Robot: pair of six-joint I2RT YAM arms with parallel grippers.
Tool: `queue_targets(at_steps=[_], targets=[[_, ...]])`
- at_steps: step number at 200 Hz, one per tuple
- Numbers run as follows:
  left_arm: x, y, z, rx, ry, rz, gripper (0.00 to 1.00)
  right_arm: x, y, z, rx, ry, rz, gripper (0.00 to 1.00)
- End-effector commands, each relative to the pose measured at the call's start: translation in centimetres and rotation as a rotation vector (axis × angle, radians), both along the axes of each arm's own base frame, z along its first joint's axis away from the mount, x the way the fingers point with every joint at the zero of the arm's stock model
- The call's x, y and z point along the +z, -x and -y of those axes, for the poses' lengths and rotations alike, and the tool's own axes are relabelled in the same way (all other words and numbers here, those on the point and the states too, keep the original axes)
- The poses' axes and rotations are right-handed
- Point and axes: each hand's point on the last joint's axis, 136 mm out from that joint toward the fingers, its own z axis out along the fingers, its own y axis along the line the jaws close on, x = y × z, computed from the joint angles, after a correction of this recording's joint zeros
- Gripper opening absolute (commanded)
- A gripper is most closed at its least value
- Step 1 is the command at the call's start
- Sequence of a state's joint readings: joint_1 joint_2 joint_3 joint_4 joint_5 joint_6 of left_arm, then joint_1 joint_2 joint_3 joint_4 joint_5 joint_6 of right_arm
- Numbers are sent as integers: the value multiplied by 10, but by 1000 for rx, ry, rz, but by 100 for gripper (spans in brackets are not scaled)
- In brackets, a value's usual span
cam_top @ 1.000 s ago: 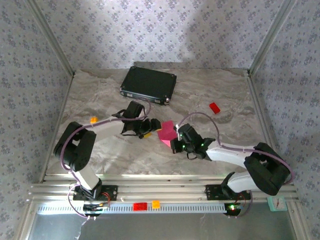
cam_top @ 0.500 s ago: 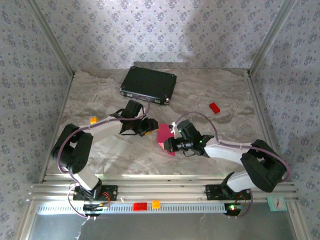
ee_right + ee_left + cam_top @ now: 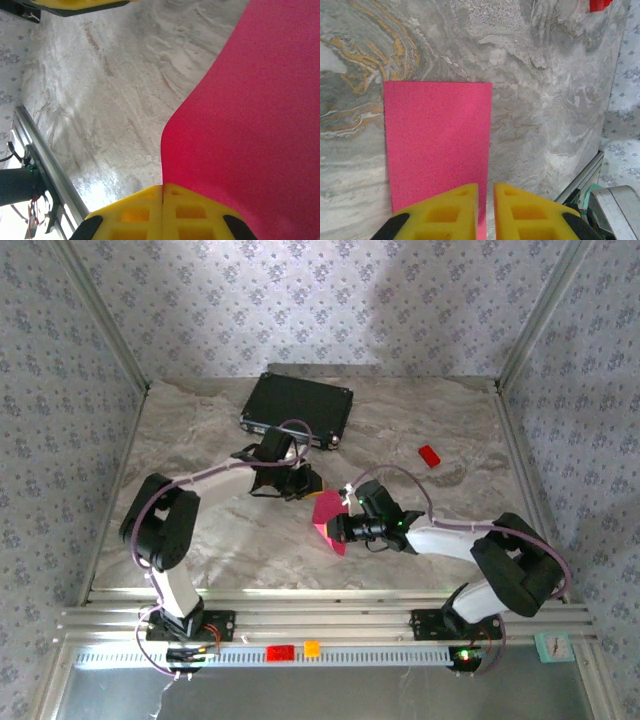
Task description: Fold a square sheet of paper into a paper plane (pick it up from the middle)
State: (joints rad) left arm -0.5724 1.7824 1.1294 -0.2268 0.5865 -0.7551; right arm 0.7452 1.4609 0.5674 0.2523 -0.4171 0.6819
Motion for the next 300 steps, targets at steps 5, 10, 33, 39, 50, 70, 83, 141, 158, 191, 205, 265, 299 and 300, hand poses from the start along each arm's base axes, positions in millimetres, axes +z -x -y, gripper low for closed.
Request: queue_targets(at_steps=[5, 10, 33, 39, 50, 70, 83, 141, 158, 191, 205, 265, 299, 300], targets=[[-6, 4, 12, -77, -17, -26, 14, -7, 2, -1, -1, -16, -32, 0], [-9, 4, 14, -85, -24, -30, 14, -8, 3, -1, 1, -16, -36, 0], [-19, 6, 22, -127, -39, -49, 13, -10, 2, 0, -8, -19, -42, 0], [-22, 6, 24, -135, -46, -53, 13, -10, 1, 0, -10, -23, -43, 0], [-28, 7, 27, -153, -61, -61, 13, -9, 0, -1, -14, -30, -41, 0], [-41, 10, 30, -178, -91, -83, 11, -10, 0, 1, -16, -30, -49, 0], [-50, 12, 30, -181, -114, -98, 10, -12, -1, 2, -19, -27, -56, 0], [-88, 20, 16, -176, -204, -144, 7, -19, -5, 16, -54, -2, -80, 0], [-93, 24, 13, -179, -215, -152, 6, -21, -8, 22, -67, 24, -82, 0], [-96, 26, 12, -176, -218, -158, 5, -27, -14, 32, -96, 82, -84, 0], [-97, 26, 12, -174, -220, -159, 5, -27, -16, 36, -112, 98, -79, 0], [-92, 24, 14, -172, -208, -150, 4, -26, -26, 42, -130, 124, -61, 0], [-72, 14, 24, -198, -172, -100, 6, -21, -23, 34, -88, 94, -64, 0], [-71, 14, 24, -199, -171, -97, 6, -21, -23, 34, -87, 93, -65, 0]])
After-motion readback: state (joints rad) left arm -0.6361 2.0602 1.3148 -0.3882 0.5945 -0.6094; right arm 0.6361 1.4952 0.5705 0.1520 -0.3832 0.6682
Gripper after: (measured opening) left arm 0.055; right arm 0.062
